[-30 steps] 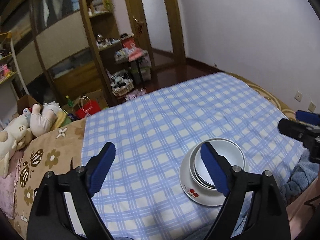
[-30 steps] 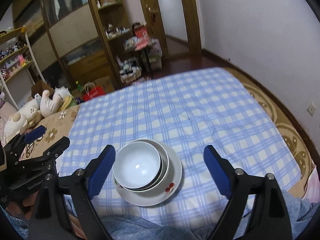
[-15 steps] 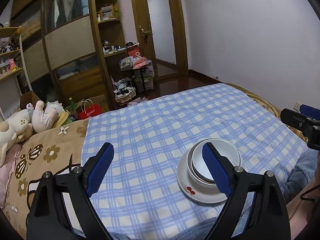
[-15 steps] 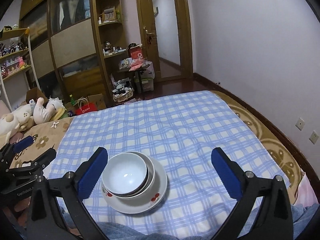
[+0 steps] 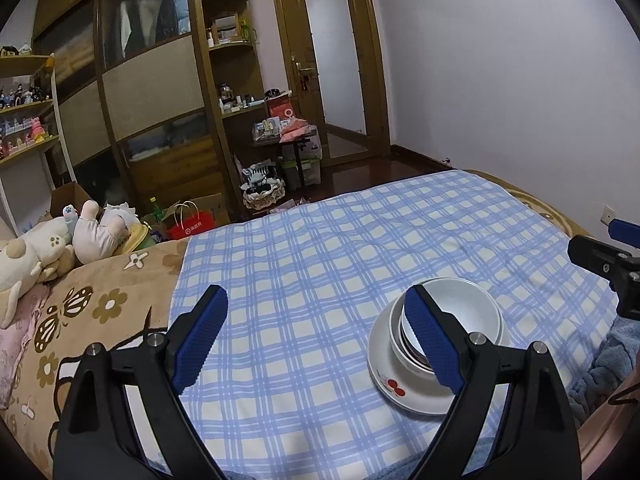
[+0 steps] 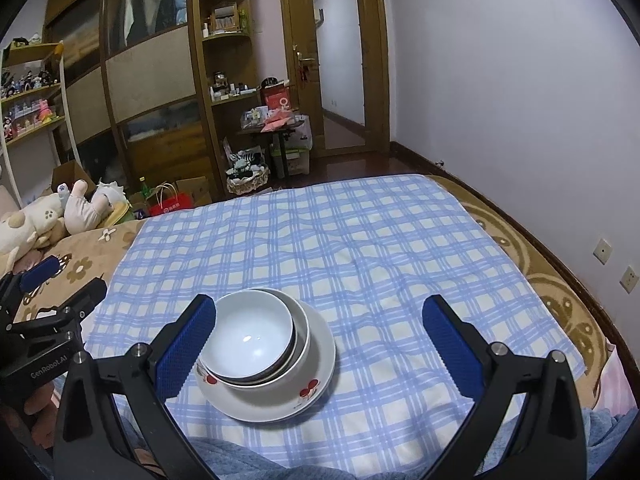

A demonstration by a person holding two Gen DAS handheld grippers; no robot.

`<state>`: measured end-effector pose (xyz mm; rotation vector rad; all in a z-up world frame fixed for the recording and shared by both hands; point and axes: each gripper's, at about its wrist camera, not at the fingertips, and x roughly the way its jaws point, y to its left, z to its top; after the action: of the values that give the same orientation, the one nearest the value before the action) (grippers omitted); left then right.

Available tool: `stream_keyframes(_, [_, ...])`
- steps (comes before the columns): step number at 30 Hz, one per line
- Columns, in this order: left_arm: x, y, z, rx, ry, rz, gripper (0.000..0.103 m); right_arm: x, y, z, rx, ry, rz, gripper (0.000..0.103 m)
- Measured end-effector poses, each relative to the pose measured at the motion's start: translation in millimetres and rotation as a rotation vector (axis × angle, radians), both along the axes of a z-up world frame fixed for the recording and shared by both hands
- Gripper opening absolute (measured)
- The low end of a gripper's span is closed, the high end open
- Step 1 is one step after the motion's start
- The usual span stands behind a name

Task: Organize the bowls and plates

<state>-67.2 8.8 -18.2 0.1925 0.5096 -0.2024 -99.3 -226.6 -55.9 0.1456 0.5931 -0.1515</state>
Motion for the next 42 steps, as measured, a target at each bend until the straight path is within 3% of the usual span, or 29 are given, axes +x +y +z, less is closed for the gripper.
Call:
stream_keyframes(9, [5.8,5.0,-4.2,-0.018,0.002,0.050,0.089,6.5,-3.8,-2.3,-0.020,-0.015,-0.039,0.103])
stream_keyframes(42, [-1.2,12.0,-2.0,-0.028,-0.010,0.082,0.089,3.9,-2.1,4.4,-0.077,-0.046,-0.084,0.103])
